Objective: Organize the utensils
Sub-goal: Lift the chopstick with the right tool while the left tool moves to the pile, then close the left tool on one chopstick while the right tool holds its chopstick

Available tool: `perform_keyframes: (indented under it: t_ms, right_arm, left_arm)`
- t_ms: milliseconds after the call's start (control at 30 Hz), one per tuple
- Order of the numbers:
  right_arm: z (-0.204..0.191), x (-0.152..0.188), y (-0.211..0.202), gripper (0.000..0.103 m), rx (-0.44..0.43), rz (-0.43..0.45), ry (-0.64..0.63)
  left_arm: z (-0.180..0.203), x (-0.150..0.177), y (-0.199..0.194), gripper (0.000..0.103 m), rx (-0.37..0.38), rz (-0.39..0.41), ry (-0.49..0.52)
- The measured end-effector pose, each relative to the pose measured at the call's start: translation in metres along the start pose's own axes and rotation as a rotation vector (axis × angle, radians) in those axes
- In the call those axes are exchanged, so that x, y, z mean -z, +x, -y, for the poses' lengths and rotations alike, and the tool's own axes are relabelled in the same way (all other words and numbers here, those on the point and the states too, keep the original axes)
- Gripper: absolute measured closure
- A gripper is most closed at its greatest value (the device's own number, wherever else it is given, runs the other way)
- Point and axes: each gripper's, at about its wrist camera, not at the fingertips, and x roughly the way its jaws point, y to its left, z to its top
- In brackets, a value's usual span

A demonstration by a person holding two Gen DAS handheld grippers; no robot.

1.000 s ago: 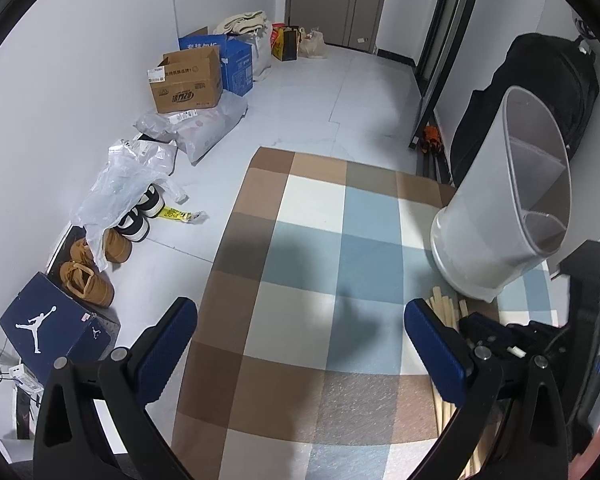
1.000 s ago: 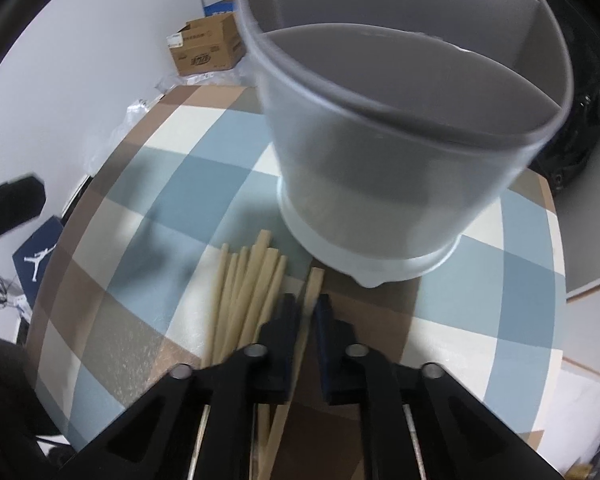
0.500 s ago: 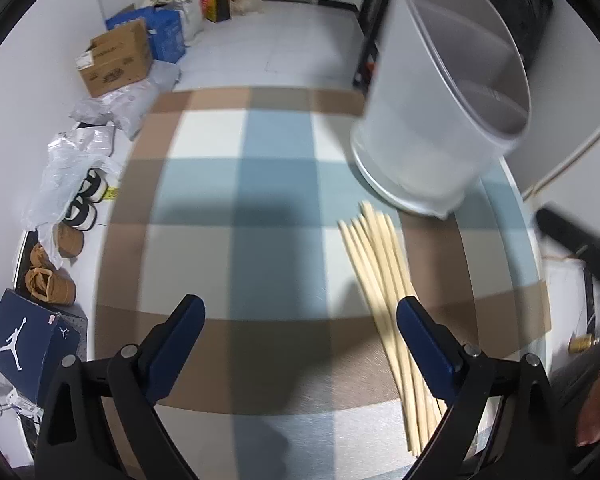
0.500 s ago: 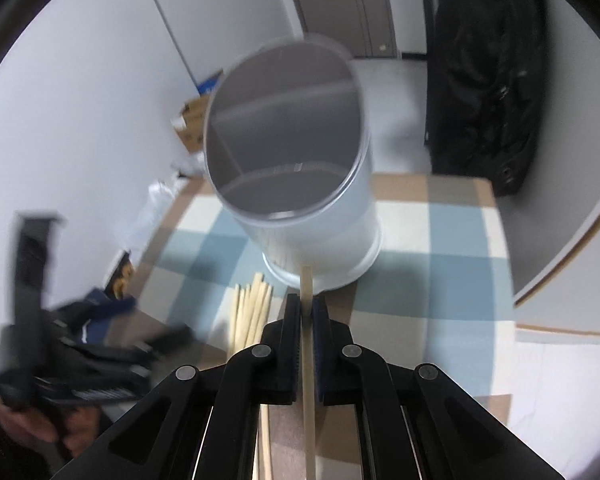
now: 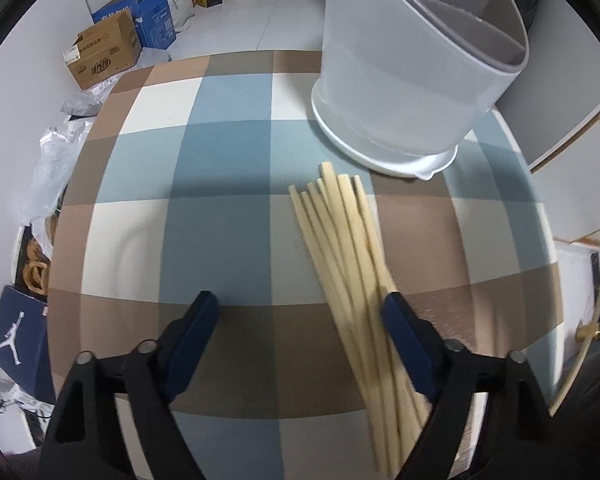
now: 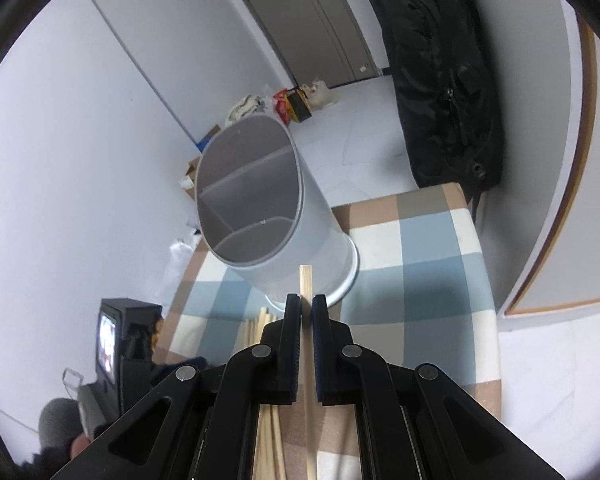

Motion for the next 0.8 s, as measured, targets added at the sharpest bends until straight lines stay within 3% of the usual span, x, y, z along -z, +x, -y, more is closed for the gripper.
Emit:
perform_keyframes:
  t_ms: [200, 300, 333, 633, 800]
  right_arm:
    - [-0.003, 0.003, -0.009, 0.098, -0.015, 0.018, -0.021]
    - [-0.001, 0.005, -0.007, 0.098, -0.024, 0.006, -0.006]
    - [-0.001, 0.005, -0.007, 0.098, -0.028, 0.005, -0.002]
    - [-0.007, 0.006, -0.004, 0.098, -0.03, 0.002, -0.02]
    - [-0.005, 0.007, -0.001, 0.098, -0.033, -0.005, 0.002]
  left_arm:
    - [-0.001, 0.004, -0.006, 0.069, 0.062, 0.03, -0.016]
    - [-0.002, 0.006, -0.007, 0.081, 0.094, 0.04, -0.019]
    - [-0.004, 0.006, -0.006, 0.091, 0.108, 0.037, -0.024]
    - [-0.013, 0.003, -0.004, 0.096, 0.139, 0.034, -0.036]
    - [-0.03, 0.0, -0.009, 0.096, 0.226, 0.032, -0.094]
